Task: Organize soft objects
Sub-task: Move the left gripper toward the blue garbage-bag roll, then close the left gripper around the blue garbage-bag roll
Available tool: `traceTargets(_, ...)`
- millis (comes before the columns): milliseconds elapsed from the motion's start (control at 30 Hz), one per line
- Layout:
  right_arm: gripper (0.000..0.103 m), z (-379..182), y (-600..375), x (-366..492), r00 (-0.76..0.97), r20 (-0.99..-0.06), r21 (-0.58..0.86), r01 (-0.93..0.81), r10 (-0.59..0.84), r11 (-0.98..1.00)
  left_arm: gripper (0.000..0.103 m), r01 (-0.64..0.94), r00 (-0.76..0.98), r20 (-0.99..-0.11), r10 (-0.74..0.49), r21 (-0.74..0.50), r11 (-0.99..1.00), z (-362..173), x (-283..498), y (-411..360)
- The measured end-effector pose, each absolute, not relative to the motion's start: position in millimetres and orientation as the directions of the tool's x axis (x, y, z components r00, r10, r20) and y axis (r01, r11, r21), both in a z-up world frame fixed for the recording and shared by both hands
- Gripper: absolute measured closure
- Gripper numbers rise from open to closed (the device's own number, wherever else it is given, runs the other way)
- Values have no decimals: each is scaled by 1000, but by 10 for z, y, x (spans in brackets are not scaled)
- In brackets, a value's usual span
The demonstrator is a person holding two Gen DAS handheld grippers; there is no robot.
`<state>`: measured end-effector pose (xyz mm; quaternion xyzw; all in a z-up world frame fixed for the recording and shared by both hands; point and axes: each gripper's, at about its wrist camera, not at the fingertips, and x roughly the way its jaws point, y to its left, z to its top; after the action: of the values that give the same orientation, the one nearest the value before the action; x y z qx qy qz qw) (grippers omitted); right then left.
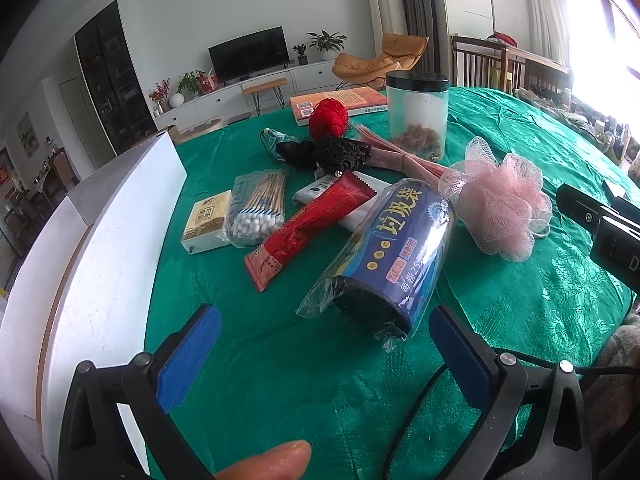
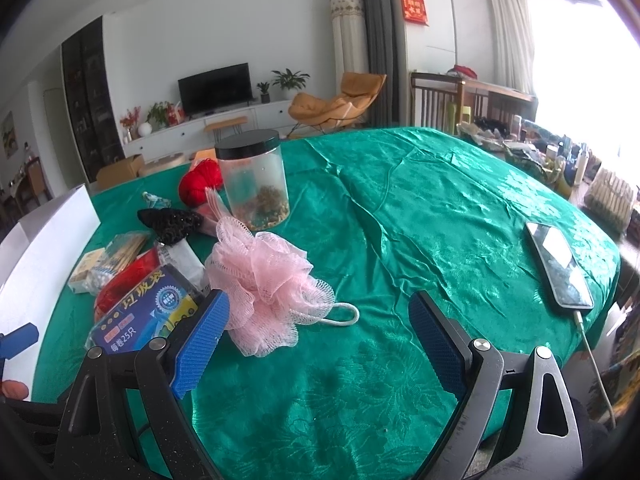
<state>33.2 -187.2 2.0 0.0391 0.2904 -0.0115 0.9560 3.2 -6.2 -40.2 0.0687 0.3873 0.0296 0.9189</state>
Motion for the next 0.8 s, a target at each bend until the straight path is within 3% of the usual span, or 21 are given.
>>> traceTargets(400,10,-22,-1867,326,823,-569,73,47,3,996,0,-14,651,-746,139,171,985,-537,103,-32)
traceTargets(600,10,-35,-1859,395,809,-588,69,41,7,997,0,-27,588,-805,73,70,997,-703,177,137)
traceTargets(800,10,-35,-1857,395,803,-596,77,33,19,996,0,-35,563,-824,60,49,998,-787,220,161)
